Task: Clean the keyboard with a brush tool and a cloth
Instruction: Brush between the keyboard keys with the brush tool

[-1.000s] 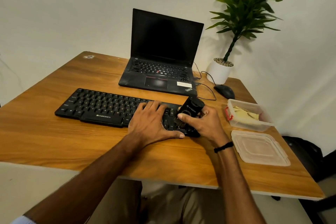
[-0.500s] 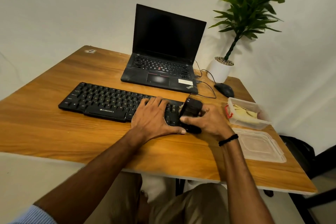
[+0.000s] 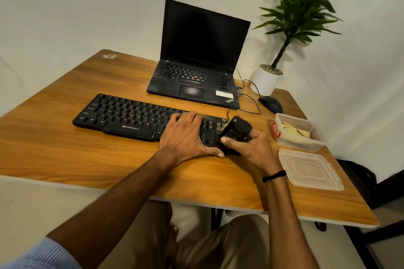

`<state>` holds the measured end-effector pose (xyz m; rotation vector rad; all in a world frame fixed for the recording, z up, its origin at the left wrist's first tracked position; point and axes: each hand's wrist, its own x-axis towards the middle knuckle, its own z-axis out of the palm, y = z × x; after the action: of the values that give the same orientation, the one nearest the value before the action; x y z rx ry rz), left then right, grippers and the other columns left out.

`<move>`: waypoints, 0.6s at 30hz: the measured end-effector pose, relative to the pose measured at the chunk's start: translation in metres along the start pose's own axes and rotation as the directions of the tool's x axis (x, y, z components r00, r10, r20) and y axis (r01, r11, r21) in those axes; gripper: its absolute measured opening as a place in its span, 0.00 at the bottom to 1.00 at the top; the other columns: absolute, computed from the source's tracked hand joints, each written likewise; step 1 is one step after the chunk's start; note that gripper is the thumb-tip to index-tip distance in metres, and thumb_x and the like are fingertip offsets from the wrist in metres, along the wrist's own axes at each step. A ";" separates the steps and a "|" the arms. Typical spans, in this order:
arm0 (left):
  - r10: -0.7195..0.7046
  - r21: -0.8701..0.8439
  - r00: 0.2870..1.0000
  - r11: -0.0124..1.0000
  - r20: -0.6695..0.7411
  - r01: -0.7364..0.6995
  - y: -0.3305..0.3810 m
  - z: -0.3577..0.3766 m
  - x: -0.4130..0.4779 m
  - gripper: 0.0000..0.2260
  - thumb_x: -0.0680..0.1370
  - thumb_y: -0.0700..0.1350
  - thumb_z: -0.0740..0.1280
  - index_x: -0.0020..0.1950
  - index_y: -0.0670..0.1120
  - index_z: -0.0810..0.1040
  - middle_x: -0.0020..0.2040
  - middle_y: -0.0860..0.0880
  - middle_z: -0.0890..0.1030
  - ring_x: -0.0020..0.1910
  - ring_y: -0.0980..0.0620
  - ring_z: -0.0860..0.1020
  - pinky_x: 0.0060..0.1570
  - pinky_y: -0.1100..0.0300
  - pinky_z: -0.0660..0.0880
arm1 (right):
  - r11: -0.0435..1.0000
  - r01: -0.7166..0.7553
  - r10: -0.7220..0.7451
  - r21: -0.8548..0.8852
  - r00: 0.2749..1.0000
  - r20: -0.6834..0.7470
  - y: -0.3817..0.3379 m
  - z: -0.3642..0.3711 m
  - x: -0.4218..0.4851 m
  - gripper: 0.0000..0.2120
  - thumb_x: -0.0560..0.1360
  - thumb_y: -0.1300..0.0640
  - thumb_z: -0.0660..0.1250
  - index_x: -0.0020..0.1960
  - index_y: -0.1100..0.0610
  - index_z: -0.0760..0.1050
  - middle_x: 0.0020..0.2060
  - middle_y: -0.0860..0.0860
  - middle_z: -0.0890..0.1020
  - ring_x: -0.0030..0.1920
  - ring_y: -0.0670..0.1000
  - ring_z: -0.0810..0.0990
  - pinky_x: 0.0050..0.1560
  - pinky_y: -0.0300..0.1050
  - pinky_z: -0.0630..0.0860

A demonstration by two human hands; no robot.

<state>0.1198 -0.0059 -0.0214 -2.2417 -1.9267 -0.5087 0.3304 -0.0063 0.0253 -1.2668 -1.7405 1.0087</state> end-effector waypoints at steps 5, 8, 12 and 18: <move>-0.011 -0.003 1.000 1.000 -0.001 0.011 0.000 0.001 0.001 0.58 0.59 0.89 0.51 0.75 0.50 0.68 0.70 0.50 0.73 0.68 0.50 0.71 0.73 0.48 0.62 | 0.997 0.053 -0.045 0.057 0.990 -0.135 0.006 0.002 -0.010 0.13 0.69 0.57 0.78 0.52 0.53 0.80 0.44 0.48 0.85 0.44 0.39 0.83 0.41 0.34 0.79; -0.013 0.002 1.000 1.000 -0.003 0.013 0.000 0.001 0.001 0.58 0.59 0.89 0.50 0.75 0.50 0.68 0.70 0.50 0.73 0.68 0.50 0.71 0.73 0.48 0.62 | 0.999 0.050 -0.048 0.020 0.996 -0.078 0.011 0.001 -0.012 0.13 0.69 0.57 0.78 0.51 0.55 0.82 0.44 0.49 0.86 0.45 0.41 0.83 0.43 0.36 0.80; -0.017 -0.006 1.000 1.000 -0.010 0.017 -0.001 0.002 0.001 0.58 0.59 0.89 0.50 0.74 0.50 0.68 0.69 0.50 0.74 0.68 0.50 0.71 0.73 0.48 0.62 | 0.998 0.064 -0.063 -0.003 0.983 -0.174 0.018 -0.002 -0.010 0.15 0.69 0.54 0.78 0.54 0.55 0.81 0.44 0.48 0.85 0.46 0.43 0.83 0.42 0.34 0.79; -0.008 -0.015 1.000 1.000 -0.020 0.008 0.000 0.001 0.000 0.57 0.59 0.89 0.50 0.74 0.50 0.69 0.68 0.50 0.74 0.67 0.50 0.72 0.73 0.48 0.62 | 1.000 0.021 -0.023 -0.023 0.993 -0.112 0.021 -0.011 -0.005 0.15 0.69 0.53 0.78 0.54 0.53 0.81 0.46 0.48 0.86 0.49 0.44 0.84 0.46 0.38 0.80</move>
<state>0.1195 -0.0055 -0.0220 -2.2300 -1.9297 -0.5469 0.3496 -0.0050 0.0099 -1.2907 -1.6800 0.8911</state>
